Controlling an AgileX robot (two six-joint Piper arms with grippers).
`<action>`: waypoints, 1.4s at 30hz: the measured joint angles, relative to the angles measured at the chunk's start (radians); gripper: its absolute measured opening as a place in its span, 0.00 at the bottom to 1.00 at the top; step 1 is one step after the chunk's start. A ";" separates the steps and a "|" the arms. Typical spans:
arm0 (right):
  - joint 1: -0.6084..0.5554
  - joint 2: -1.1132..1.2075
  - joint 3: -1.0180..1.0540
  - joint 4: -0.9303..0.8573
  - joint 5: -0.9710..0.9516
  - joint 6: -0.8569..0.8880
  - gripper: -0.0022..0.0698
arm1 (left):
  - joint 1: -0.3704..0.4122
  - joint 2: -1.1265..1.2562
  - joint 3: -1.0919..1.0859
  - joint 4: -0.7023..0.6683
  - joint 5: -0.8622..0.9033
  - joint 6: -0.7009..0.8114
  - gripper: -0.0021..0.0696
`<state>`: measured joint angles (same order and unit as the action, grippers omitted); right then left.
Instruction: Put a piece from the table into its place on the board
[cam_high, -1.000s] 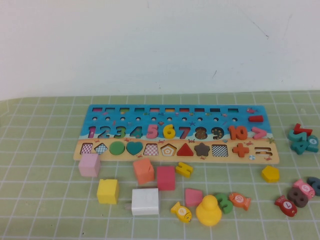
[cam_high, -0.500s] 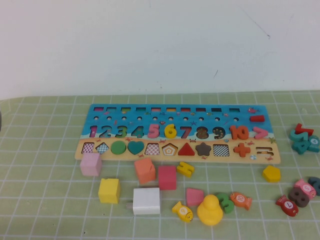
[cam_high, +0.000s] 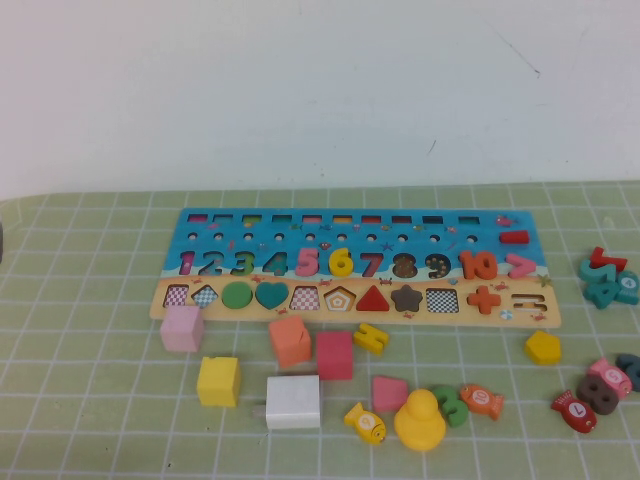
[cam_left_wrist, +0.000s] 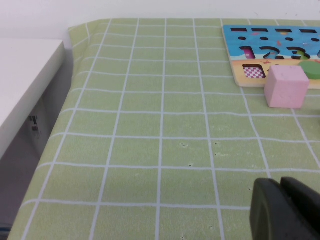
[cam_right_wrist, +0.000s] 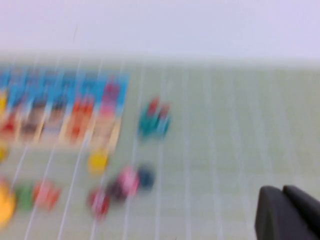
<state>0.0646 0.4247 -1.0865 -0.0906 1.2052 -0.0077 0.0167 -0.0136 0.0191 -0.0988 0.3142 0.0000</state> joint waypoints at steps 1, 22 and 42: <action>-0.026 -0.035 0.016 -0.002 -0.048 -0.011 0.03 | 0.000 0.000 0.000 0.000 0.000 0.000 0.03; -0.255 -0.430 1.106 0.067 -1.032 -0.019 0.03 | 0.000 0.000 0.000 0.000 0.000 0.000 0.03; -0.255 -0.438 1.111 0.091 -0.873 0.008 0.03 | 0.000 0.000 0.000 0.000 0.002 0.000 0.03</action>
<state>-0.1903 -0.0133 0.0248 0.0000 0.3326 0.0000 0.0167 -0.0136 0.0191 -0.0988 0.3163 0.0000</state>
